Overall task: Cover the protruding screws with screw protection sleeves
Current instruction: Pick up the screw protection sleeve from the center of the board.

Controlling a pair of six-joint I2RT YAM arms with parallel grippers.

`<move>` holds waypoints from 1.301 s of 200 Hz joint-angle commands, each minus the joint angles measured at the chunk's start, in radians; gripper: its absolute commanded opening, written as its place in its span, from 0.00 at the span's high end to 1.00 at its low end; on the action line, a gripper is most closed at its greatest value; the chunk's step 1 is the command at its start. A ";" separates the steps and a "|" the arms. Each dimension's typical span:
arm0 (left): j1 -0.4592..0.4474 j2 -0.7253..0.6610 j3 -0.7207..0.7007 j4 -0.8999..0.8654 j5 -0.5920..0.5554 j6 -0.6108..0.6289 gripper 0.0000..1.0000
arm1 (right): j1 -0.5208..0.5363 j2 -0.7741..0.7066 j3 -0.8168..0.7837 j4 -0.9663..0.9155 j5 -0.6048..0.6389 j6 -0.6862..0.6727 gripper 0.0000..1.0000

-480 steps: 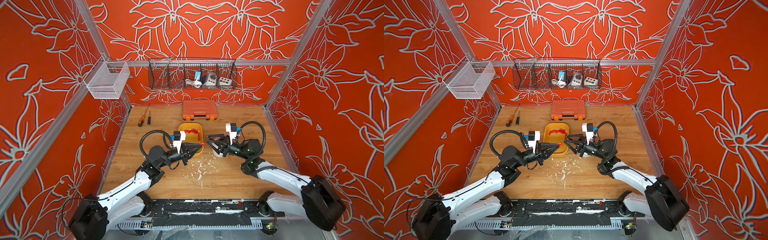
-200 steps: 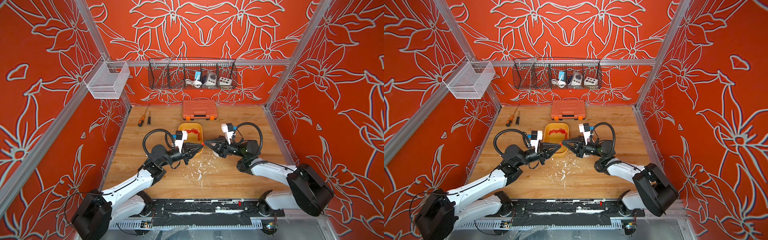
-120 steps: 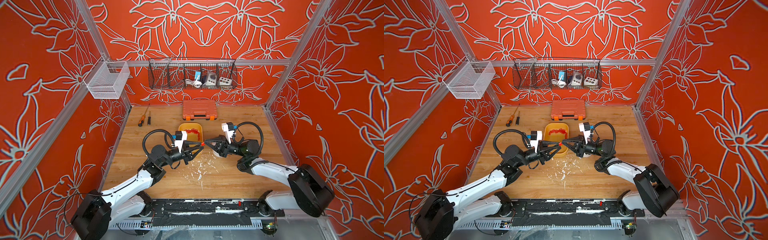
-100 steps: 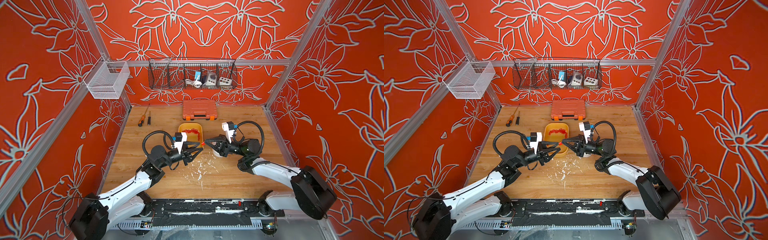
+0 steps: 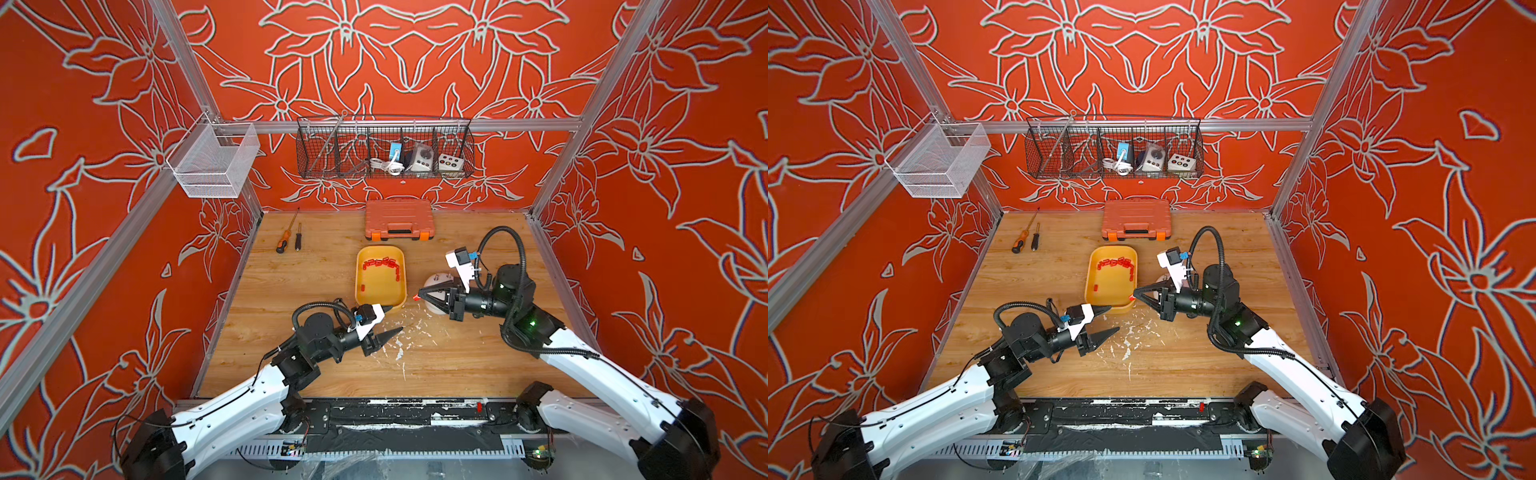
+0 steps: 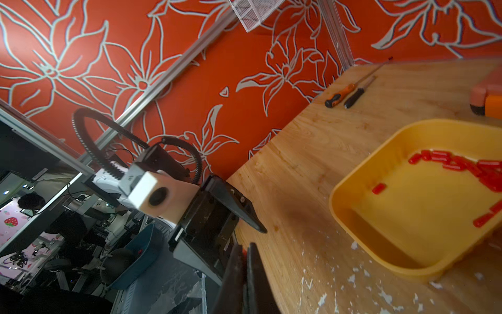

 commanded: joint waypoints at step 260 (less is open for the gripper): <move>-0.009 0.046 0.003 0.060 0.100 -0.010 0.55 | 0.216 0.121 0.057 -0.073 0.157 -0.086 1.00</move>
